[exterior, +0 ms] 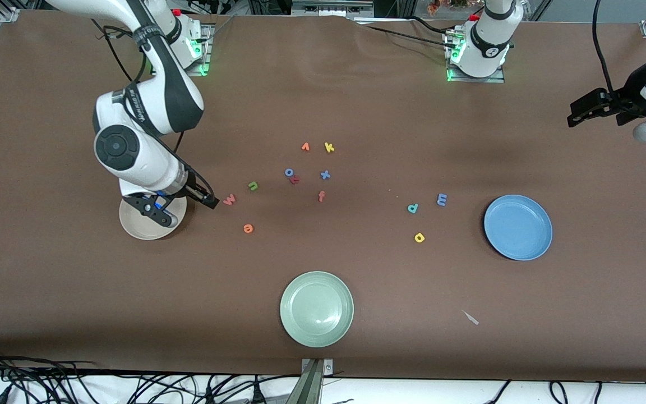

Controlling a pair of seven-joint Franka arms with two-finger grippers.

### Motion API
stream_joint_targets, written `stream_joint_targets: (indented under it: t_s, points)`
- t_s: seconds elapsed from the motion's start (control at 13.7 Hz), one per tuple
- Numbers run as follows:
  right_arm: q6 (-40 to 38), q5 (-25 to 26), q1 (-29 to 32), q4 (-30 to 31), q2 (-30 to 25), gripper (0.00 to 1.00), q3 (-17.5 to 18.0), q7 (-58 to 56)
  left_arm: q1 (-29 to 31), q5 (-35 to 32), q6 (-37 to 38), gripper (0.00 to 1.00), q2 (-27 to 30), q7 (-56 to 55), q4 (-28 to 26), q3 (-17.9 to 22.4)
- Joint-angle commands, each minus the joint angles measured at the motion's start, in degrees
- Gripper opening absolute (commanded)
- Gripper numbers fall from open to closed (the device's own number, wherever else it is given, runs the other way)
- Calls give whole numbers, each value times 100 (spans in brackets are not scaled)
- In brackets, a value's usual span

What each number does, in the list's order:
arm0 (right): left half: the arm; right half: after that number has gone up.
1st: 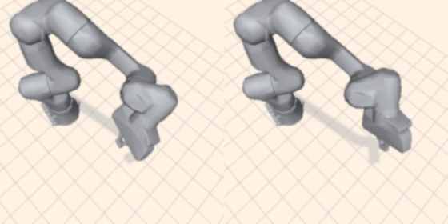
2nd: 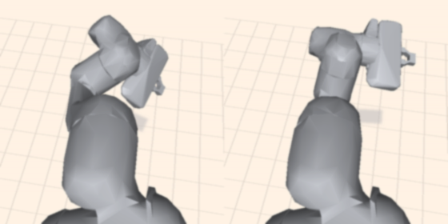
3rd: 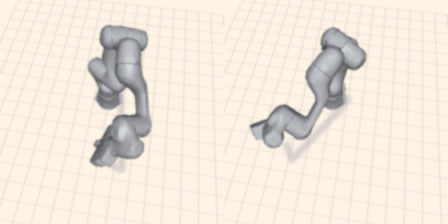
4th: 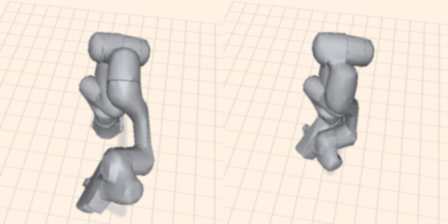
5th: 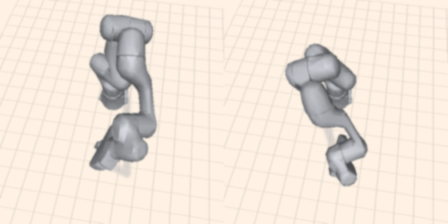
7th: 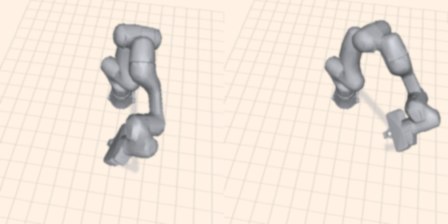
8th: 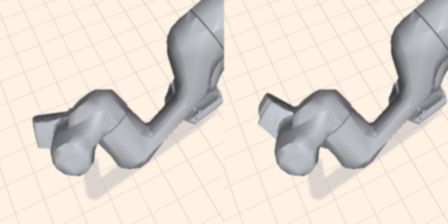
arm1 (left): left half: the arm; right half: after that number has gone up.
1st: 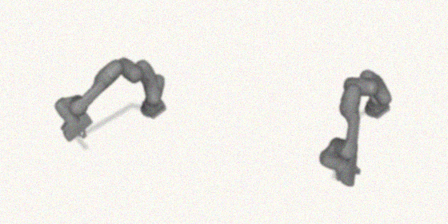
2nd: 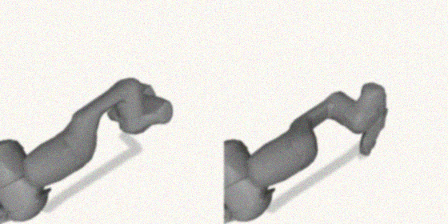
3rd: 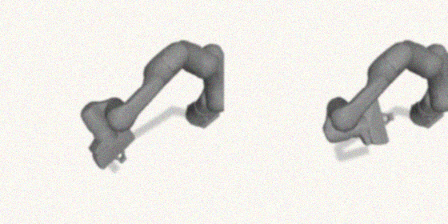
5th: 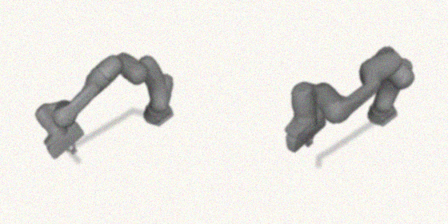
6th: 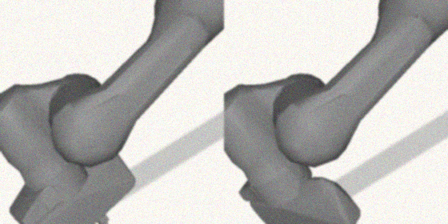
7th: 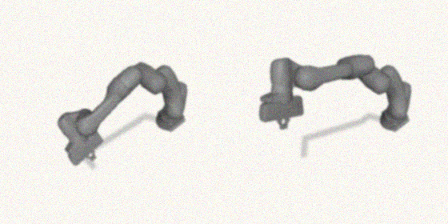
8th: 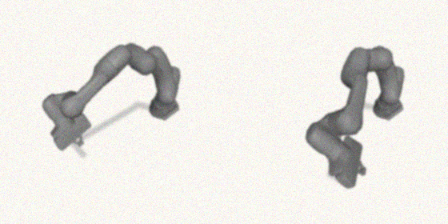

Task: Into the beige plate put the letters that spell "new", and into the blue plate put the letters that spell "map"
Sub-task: 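Reach the right gripper to the pink w and grasp it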

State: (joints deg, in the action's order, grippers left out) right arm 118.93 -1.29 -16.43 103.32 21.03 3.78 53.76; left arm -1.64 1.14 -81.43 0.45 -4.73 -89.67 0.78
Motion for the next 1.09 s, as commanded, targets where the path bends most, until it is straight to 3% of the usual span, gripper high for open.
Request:
stream_joint_targets:
  t_s: [0.0, 0.22, 0.8, 1.02]
  points:
    - [708, -65, -10, 337, 120, 100, -27, 546, -3, 158, -4, 100, -97, -19, 160, 18]
    - [973, -65, -80, 400, 471, 100, -27, 768, -11, 307, -92, 100, -150, -19, 90, -17]
    - [1623, -65, -291, 531, 1017, 99, -27, 1207, -344, 299, -2164, 100, -194, 34, -1552, -210]
    - [2151, -65, -361, 838, 1018, 99, -27, 1357, -451, 281, -2657, 100, -676, 43, -2001, -210]
